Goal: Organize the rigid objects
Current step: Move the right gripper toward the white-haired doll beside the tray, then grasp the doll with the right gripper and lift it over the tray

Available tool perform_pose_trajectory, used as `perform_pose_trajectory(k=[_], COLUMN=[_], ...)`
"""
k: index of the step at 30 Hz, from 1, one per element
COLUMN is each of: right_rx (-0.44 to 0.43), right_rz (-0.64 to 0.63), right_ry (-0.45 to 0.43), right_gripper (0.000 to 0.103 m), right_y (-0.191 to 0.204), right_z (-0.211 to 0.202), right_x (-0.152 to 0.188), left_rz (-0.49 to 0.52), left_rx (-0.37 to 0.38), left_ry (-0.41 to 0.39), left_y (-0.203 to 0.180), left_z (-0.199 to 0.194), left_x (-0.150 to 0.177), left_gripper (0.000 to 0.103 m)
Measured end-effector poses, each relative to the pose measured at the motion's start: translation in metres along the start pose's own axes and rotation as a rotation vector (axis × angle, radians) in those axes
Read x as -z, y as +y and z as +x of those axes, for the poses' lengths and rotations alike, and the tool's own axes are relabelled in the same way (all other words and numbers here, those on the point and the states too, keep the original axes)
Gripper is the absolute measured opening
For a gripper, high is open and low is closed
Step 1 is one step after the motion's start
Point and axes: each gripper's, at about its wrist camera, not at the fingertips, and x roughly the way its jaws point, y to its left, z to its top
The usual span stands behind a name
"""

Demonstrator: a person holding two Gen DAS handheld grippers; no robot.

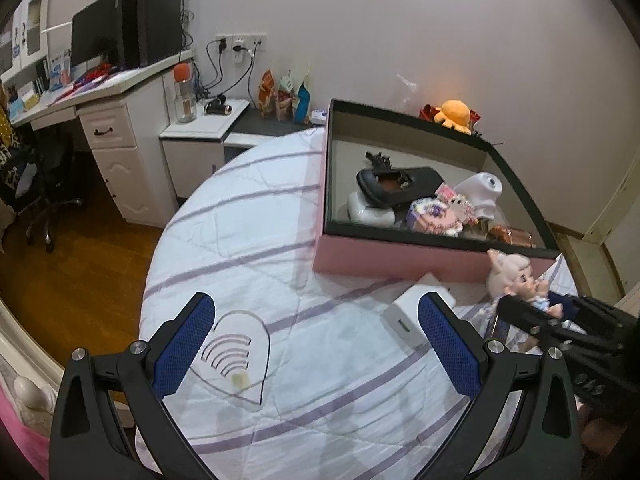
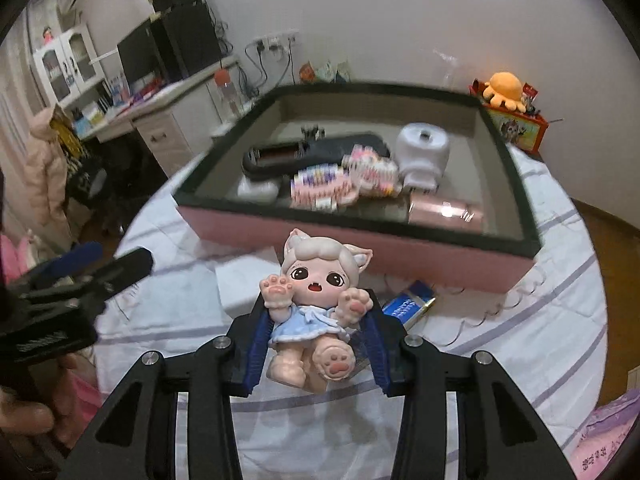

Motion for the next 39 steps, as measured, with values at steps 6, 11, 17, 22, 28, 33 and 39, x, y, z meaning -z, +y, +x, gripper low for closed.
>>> perform_pose_trajectory(k=[6,11,17,22,28,33,39], right_rx=[-0.012,0.035,0.080,0.089,0.127,0.160,0.155], right_rz=[-0.002,-0.013,-0.011,-0.029,-0.066,-0.082,-0.069], right_ry=[-0.084,-0.127,-0.098,-0.061,-0.028,-0.024,-0.079], right_gripper=[0.043,0.043,0.043,0.043,0.044,0.083,0.084], right_y=[-0.003,-0.011,-0.022,-0.028,-0.031,-0.032,-0.029], right_z=[-0.018,-0.008,0.029,0.058,0.085,0.090,0.067], right_x=[-0.033,-0.070,-0.103,-0.115,-0.124,-0.121,-0.120], left_rz=[0.013,0.015,0.018,0.022,-0.003,0.003,0.004], left_rx=[0.011,0.017,0.000,-0.037,-0.041,-0.041,-0.029], left_ry=[-0.057,-0.084,-0.071,-0.058,-0.032,-0.021,-0.045], left_y=[-0.009,-0.013,-0.014,-0.015,-0.010,-0.012,-0.014], left_z=[-0.003,0.005,0.036,0.071,0.098,0.103,0.082], left_x=[-0.026,-0.046,-0.072,-0.099,-0.111,-0.109,-0.105], left_gripper=[0.103,0.103,0.103,0.103,0.103,0.103,0.103])
